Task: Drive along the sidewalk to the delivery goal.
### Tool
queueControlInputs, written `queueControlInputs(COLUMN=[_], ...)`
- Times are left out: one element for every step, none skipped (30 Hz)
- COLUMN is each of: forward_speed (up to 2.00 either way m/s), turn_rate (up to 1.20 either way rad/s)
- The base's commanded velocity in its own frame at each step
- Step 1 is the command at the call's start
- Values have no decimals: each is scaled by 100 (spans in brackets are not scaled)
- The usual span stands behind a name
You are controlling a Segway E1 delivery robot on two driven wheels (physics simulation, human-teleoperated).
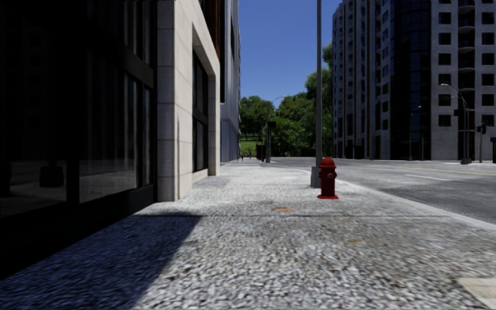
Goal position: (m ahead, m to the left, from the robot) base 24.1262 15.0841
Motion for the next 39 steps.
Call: queueControlInputs(forward_speed=[200, 200, 200, 200, 200, 200, 200, 200, 200, 200, 200, 200, 200, 200, 200, 200, 200, 200, 200, 200, 200, 200, 200, 200, 200, 200, 200, 200, 200, 200, 200, 200, 200, 200, 200, 200, 200, 200, 200], turn_rate=[0, 0, 0, 0, 0, 0, 0, 0, 0, 0, 0, 0, 0, 0, 0, 0, 0, 0, 0, 0, 0, 0, 0, 0, 0, 0, 0, 0, 0, 0, 0, 0, 0, 0, 0, 0, 0, 0, 0])
